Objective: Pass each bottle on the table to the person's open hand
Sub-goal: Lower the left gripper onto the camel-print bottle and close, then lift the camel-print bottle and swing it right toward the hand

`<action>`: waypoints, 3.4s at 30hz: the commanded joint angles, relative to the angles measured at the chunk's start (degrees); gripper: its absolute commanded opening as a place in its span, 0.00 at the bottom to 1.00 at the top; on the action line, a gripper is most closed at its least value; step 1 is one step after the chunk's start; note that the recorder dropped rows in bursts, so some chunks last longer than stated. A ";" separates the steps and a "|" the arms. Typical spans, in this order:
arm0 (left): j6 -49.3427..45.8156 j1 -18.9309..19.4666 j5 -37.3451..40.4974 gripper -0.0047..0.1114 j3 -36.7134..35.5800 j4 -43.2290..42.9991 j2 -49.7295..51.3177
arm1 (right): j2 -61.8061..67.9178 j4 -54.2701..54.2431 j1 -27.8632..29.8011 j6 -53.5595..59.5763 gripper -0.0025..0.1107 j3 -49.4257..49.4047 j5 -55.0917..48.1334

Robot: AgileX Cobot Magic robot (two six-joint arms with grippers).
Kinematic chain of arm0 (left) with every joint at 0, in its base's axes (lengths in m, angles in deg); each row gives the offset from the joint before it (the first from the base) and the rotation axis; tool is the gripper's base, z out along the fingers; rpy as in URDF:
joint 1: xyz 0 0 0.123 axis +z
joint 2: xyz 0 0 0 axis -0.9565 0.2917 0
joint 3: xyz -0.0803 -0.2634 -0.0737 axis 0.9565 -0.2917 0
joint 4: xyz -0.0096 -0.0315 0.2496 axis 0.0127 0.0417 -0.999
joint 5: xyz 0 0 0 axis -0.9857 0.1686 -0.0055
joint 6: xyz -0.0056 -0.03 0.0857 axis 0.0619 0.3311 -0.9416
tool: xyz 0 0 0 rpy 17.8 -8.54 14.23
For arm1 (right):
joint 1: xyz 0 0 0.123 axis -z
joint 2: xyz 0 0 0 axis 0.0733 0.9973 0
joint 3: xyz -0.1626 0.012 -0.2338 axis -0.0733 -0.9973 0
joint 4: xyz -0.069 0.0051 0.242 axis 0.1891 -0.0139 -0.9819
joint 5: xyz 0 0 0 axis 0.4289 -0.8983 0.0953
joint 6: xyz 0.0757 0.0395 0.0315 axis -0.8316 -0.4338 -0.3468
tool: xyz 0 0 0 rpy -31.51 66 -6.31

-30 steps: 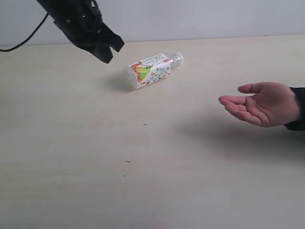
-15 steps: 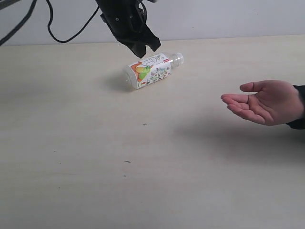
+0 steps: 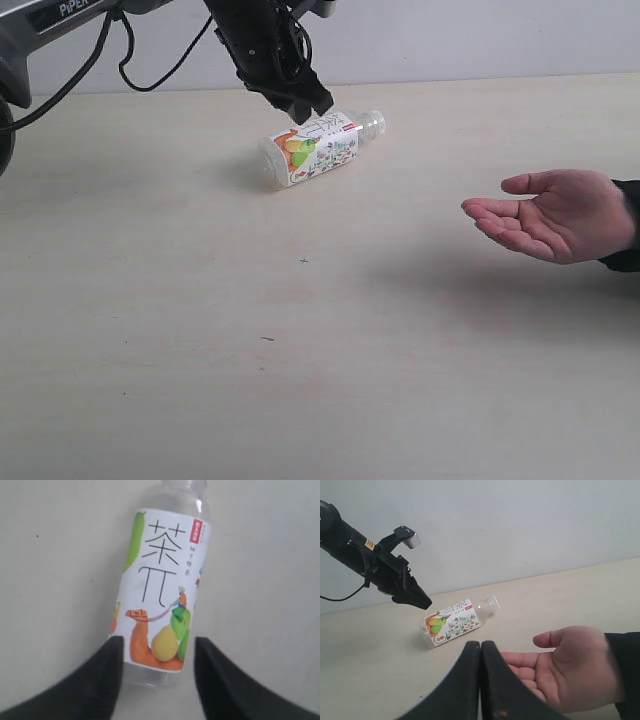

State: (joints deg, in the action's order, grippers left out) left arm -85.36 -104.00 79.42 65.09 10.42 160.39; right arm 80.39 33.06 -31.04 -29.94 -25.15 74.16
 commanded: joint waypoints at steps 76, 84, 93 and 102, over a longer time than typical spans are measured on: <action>22.94 -1.16 6.55 0.04 0.12 -0.64 -5.73 | -0.27 0.13 0.15 0.10 0.02 -0.10 0.33; 28.79 -6.78 7.74 0.04 -0.43 -0.40 -8.80 | -0.27 0.13 0.15 0.10 0.02 -0.10 0.33; 37.41 -15.51 6.67 0.04 -4.63 -0.40 -10.72 | -0.27 0.13 0.15 0.10 0.02 -0.10 0.47; 45.51 -20.74 -10.21 0.04 -17.86 -0.40 -18.52 | -0.27 0.13 0.15 0.10 0.02 -0.10 0.69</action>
State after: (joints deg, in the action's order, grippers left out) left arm -43.21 -123.45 77.59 52.25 9.99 145.71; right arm 80.39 33.06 -31.04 -29.94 -25.15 74.16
